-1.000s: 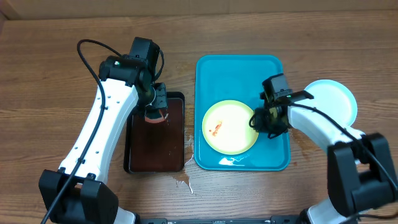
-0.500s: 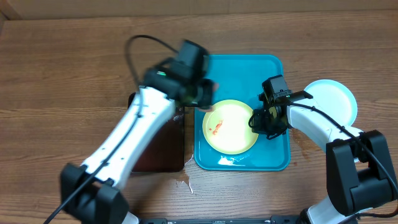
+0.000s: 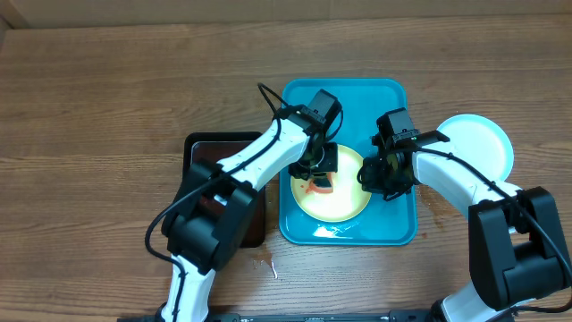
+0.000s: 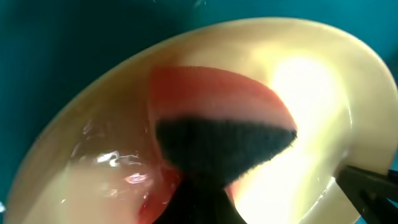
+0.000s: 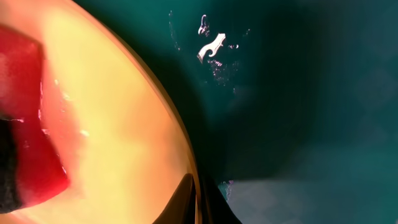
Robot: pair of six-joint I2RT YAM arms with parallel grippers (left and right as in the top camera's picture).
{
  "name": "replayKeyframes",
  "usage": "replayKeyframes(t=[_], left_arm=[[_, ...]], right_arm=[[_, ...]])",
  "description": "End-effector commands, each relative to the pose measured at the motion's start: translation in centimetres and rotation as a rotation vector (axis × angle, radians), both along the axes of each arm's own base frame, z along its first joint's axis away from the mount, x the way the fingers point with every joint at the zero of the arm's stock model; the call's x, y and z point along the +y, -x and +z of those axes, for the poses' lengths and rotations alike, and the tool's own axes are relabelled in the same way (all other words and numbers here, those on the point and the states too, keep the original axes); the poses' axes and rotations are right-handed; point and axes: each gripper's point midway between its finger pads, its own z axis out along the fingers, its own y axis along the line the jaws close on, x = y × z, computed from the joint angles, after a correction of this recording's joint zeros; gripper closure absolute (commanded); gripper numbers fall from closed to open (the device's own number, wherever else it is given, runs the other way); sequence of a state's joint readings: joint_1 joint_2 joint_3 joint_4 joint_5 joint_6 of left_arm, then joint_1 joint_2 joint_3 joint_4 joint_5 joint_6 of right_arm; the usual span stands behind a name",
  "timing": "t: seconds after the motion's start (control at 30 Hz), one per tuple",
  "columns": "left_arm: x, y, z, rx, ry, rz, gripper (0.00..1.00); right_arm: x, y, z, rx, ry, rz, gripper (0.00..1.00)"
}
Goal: Clean dirty plates on tray and stack at the side
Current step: 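Scrub the yellow plate with the sponge while the right gripper holds its rim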
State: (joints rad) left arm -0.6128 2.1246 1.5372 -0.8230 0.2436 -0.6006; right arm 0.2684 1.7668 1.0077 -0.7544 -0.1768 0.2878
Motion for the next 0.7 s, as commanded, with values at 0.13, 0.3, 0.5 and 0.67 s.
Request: replayKeyframes(t=[0.13, 0.3, 0.5, 0.67], left_arm=[[5.2, -0.2, -0.5, -0.022, -0.272, 0.047, 0.96], [7.8, -0.5, -0.4, -0.062, -0.412, 0.036, 0.96], [7.9, -0.5, -0.4, -0.065, -0.418, -0.01, 0.96], [1.3, 0.7, 0.0, 0.018, -0.052, -0.111, 0.96]], right_arm=[[-0.6, 0.7, -0.7, 0.03, 0.034, -0.002, 0.96], [-0.6, 0.7, -0.7, 0.03, 0.034, -0.002, 0.96], [-0.6, 0.7, -0.7, 0.03, 0.034, -0.002, 0.96], [-0.7, 0.7, -0.7, 0.03, 0.035, -0.002, 0.96]])
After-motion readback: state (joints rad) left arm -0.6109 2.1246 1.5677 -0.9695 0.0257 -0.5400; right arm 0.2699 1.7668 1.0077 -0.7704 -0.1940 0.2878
